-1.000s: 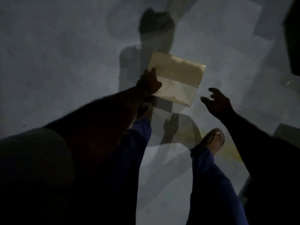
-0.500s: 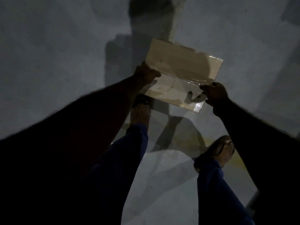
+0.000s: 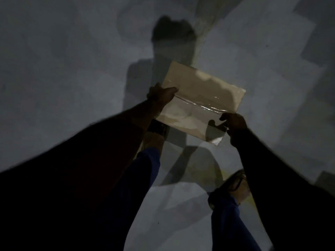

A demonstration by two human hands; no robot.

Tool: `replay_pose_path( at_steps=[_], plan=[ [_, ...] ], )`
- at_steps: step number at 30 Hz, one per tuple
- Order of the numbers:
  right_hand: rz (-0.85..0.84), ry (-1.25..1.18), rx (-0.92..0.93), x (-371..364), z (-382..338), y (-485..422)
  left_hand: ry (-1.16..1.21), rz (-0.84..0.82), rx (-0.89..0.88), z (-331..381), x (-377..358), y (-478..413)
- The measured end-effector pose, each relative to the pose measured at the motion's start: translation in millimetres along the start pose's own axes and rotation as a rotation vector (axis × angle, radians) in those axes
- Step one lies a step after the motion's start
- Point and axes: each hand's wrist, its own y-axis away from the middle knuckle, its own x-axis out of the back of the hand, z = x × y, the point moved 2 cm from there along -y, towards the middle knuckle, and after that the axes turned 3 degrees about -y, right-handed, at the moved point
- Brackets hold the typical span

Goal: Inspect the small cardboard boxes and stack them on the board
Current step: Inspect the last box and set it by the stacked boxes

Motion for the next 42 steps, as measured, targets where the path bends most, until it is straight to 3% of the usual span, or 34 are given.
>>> replay_pose_path(
  at_steps=[2, 7, 9, 17, 22, 28, 35, 42],
  plan=[
    [-0.006, -0.009, 0.034, 14.7, -5.2, 27.9, 0.032, 0.077, 0.053, 4.9, 11.2, 26.1],
    [0.012, -0.075, 0.150, 69.2, -21.4, 120.7, -0.006, 0.169, -0.032, 37.0, 51.4, 150.1],
    [0.031, -0.111, 0.179, 100.9, -27.4, 167.0, 0.007, 0.154, -0.084, 46.6, 63.6, 199.9],
    [0.091, -0.179, 0.374, 256.3, -35.7, 353.8, 0.417, 0.037, -0.407, 135.1, 99.1, 446.7],
    [0.104, -0.260, 0.533, 338.3, -26.6, 436.6, 0.450, 0.088, -0.597, 184.4, 94.9, 563.7],
    [0.193, -0.359, 0.619, 398.1, -17.4, 517.2, 0.284, 0.124, -0.782, 228.7, 90.0, 640.4],
    [0.343, -0.594, 0.636, 401.1, 30.6, 560.3, 0.265, -0.186, -0.950, 284.4, 87.0, 676.1],
    [0.589, -0.896, 0.681, 396.0, 95.0, 645.2, 0.009, -0.397, -1.118, 290.5, 40.7, 726.8]
  ],
)
